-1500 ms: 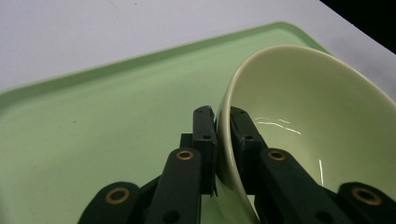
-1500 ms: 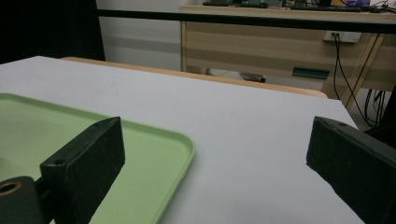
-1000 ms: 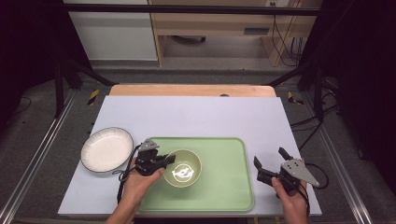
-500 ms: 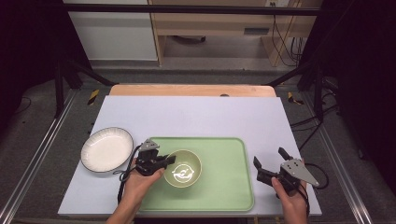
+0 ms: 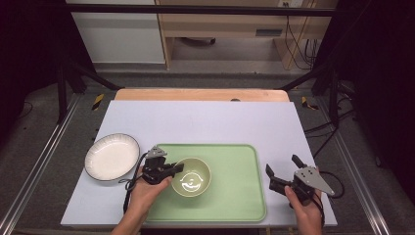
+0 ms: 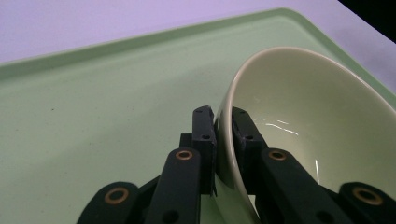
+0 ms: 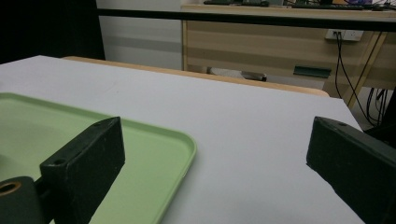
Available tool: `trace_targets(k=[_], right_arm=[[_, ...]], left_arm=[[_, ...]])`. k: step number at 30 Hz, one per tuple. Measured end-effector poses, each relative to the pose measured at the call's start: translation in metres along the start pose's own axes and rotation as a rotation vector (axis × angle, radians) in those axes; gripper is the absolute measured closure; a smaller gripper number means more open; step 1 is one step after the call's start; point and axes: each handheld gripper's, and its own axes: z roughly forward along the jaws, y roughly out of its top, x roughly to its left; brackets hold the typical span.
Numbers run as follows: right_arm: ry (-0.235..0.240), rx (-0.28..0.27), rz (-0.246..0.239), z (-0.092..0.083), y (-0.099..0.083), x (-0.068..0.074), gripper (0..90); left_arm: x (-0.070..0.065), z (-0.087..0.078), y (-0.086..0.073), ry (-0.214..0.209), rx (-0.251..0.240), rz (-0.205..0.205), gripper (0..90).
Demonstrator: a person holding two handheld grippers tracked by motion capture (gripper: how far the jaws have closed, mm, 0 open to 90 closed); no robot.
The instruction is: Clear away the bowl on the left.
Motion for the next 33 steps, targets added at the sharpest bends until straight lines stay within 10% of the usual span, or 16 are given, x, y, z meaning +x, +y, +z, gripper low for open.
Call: trace_targets(k=[33], right_arm=[[0.004, 0.006, 0.001, 0.0009, -0.0005, 0.0010, 4.5]], left_arm=[[0.0037, 0.0045, -0.0005, -0.005, 0.011, -0.022, 81.8]])
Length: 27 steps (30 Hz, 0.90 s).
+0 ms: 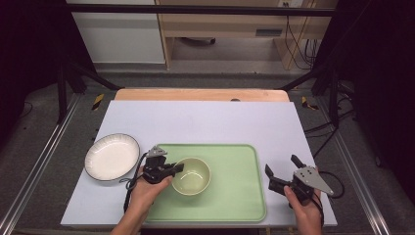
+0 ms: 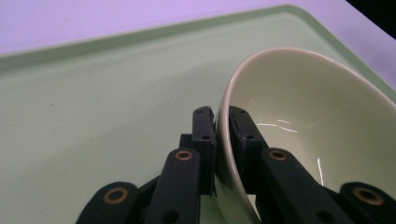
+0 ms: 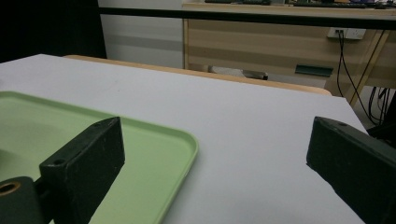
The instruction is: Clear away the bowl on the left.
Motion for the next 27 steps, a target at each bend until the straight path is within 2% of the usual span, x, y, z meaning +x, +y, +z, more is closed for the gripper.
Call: trace_targets(k=[16, 21, 23, 27], right_arm=[[0.002, 0.002, 0.000, 0.0001, -0.0001, 0.0001, 4.4], [0.002, 0.002, 0.001, 0.0001, -0.0001, 0.0002, 4.4], [0.002, 0.002, -0.001, 0.0002, -0.0003, 0.0001, 4.4], [0.002, 0.003, 0.002, 0.0000, -0.0002, 0.0002, 4.3]], left_arm=[[0.0005, -0.0001, -0.0001, -0.006, -0.010, 0.000, 81.5], [-0.0002, -0.0011, 0.0004, 0.001, -0.020, 0.020, 81.1], [-0.0006, -0.0026, 0.0014, 0.008, -0.024, 0.033, 79.5], [-0.0028, -0.0068, 0.0030, 0.023, -0.044, 0.064, 69.0]])
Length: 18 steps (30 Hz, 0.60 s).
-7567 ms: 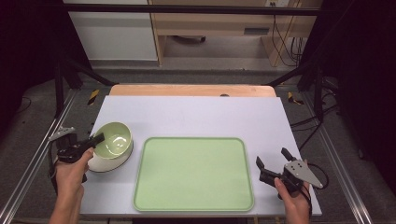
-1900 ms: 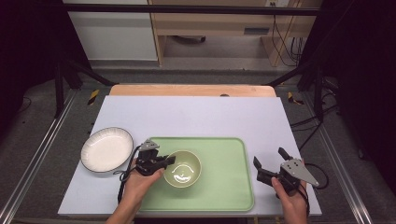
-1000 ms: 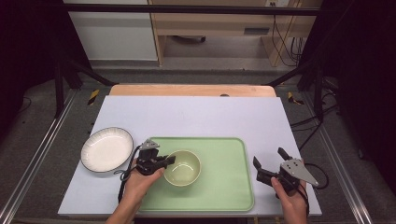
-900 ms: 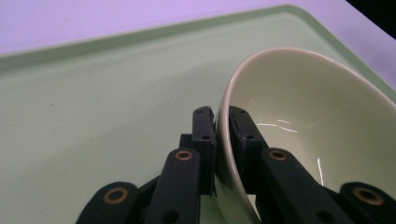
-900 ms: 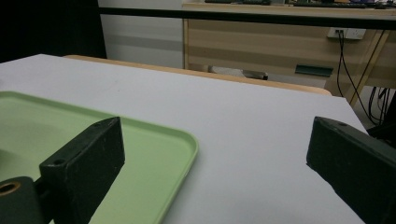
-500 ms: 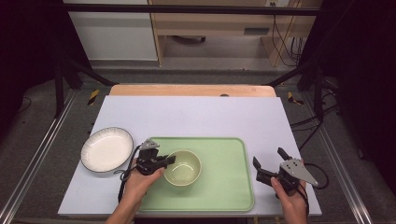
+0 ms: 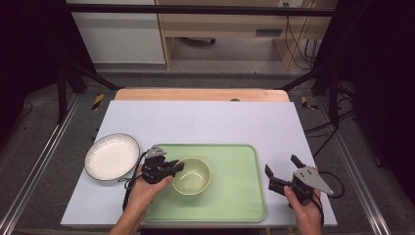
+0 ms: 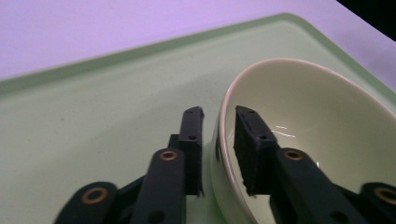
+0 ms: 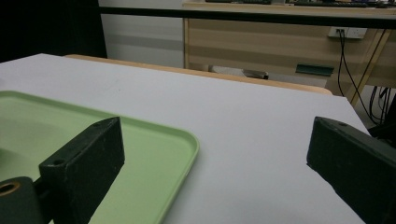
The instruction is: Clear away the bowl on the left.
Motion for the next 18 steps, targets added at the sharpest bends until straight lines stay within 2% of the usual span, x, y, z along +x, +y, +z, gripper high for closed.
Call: trace_targets(k=[4, 5, 9, 13, 18], right_arm=[[0.001, 0.000, 0.000, 0.000, 0.000, 0.000, 4.3], [0.002, -0.001, 0.000, 0.000, 0.000, 0.000, 4.3], [0.001, 0.000, -0.001, 0.000, 0.000, 0.000, 4.2], [0.000, -0.003, -0.003, -0.001, 0.000, -0.001, 4.1], [-0.003, -0.005, 0.000, -0.001, 0.000, -0.001, 4.1]], left_arm=[[-0.004, -0.006, 0.003, 0.010, -0.034, 0.051, 52.3], [-0.005, -0.007, 0.004, 0.007, -0.042, 0.062, 44.6], [-0.003, -0.016, 0.006, -0.011, -0.091, 0.108, 29.4], [0.001, -0.027, 0.007, -0.024, -0.141, 0.143, 21.9], [0.010, -0.041, 0.009, -0.025, -0.205, 0.160, 16.9]])
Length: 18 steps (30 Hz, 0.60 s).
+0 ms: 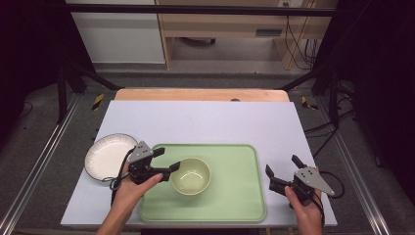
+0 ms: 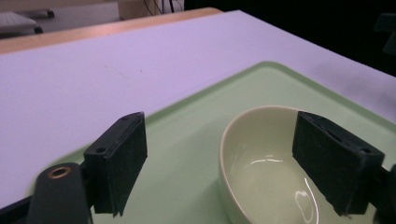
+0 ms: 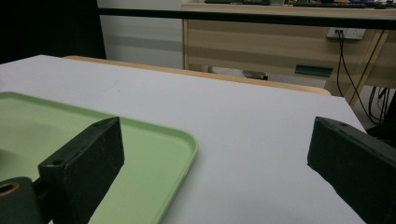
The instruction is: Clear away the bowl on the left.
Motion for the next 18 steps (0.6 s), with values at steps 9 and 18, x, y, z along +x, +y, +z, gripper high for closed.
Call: trace_targets(k=[9, 18], right_arm=[[-0.003, -0.001, -0.001, 0.000, 0.000, -0.001, 3.8], [-0.012, -0.005, 0.010, -0.001, 0.000, -0.001, 2.4]], left_arm=[[0.019, -0.024, 0.001, 0.014, -0.083, 0.032, 13.5], [0.032, -0.045, -0.007, 0.053, -0.110, 0.019, 13.3]])
